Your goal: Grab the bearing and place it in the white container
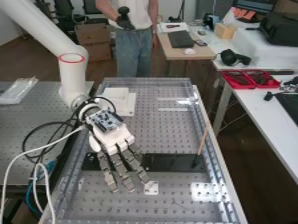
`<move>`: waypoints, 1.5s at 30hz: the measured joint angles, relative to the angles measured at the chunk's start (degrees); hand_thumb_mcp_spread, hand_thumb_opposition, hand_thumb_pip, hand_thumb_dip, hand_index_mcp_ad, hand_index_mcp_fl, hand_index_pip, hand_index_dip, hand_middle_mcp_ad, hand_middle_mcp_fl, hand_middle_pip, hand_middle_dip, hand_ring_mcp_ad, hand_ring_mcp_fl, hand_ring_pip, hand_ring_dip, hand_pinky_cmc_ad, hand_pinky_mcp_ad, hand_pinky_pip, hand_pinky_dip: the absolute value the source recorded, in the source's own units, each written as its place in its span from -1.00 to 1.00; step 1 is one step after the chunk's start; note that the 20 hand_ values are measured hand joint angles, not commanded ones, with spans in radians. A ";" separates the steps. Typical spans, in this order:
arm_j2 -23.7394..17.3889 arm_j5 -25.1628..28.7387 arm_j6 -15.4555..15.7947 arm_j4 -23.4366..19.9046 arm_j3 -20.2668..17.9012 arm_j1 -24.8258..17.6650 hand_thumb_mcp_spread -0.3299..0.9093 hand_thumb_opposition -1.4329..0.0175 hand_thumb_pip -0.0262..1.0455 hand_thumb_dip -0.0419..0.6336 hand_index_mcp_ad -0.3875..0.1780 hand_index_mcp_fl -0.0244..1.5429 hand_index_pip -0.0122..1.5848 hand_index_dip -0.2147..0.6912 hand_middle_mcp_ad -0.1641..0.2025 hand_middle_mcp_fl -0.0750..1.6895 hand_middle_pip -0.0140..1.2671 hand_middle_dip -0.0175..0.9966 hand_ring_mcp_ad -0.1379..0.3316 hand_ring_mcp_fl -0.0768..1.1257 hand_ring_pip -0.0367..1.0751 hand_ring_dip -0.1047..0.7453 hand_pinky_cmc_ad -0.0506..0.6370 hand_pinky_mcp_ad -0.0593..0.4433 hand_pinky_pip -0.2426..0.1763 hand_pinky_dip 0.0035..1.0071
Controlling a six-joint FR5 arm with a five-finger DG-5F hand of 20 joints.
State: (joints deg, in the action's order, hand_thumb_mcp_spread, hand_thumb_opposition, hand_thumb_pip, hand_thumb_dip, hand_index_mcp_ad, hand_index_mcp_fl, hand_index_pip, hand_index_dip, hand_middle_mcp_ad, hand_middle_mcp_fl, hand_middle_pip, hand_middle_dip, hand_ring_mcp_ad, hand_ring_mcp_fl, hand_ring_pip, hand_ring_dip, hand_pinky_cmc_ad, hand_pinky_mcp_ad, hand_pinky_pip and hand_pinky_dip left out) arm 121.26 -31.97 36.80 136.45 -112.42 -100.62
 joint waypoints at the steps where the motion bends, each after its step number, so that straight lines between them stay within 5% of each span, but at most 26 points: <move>1: 0.04 0.09 0.28 -0.28 -0.01 -0.01 0.12 -0.21 0.34 0.10 0.24 -0.87 0.92 -0.10 0.23 -0.91 -0.78 -0.64 0.29 -0.84 -0.78 -0.55 0.25 0.34 -0.27 -0.37; 21: -0.24 -0.36 2.50 -2.40 -0.22 -0.03 0.12 -0.21 0.32 0.09 0.25 -0.67 0.90 -0.23 0.23 -0.91 -0.78 -0.64 0.28 -0.84 -0.78 -0.55 0.25 0.34 -0.27 -0.37; 25: -0.84 -0.90 3.39 -2.84 -0.18 0.15 0.09 -0.22 0.14 -0.01 0.25 -0.49 0.91 -0.23 0.19 -0.91 -0.78 -0.64 0.29 -0.84 -0.78 -0.55 0.24 0.34 -0.27 -0.37; 45: -6.11 -4.37 8.61 -4.20 -0.21 -0.36 0.09 -0.22 0.14 -0.01 0.25 -0.49 0.91 -0.23 0.21 -0.91 -0.78 -0.64 0.20 -0.84 -0.78 -0.55 0.24 0.34 -0.27 -0.37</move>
State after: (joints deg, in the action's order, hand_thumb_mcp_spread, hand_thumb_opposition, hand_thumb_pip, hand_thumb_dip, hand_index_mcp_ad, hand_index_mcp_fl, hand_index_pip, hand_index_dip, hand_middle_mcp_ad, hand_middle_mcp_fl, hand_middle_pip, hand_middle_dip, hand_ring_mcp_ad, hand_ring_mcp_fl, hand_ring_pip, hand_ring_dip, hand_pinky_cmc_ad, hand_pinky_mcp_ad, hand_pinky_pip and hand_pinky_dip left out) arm 115.15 -36.34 45.42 132.26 -112.63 -100.98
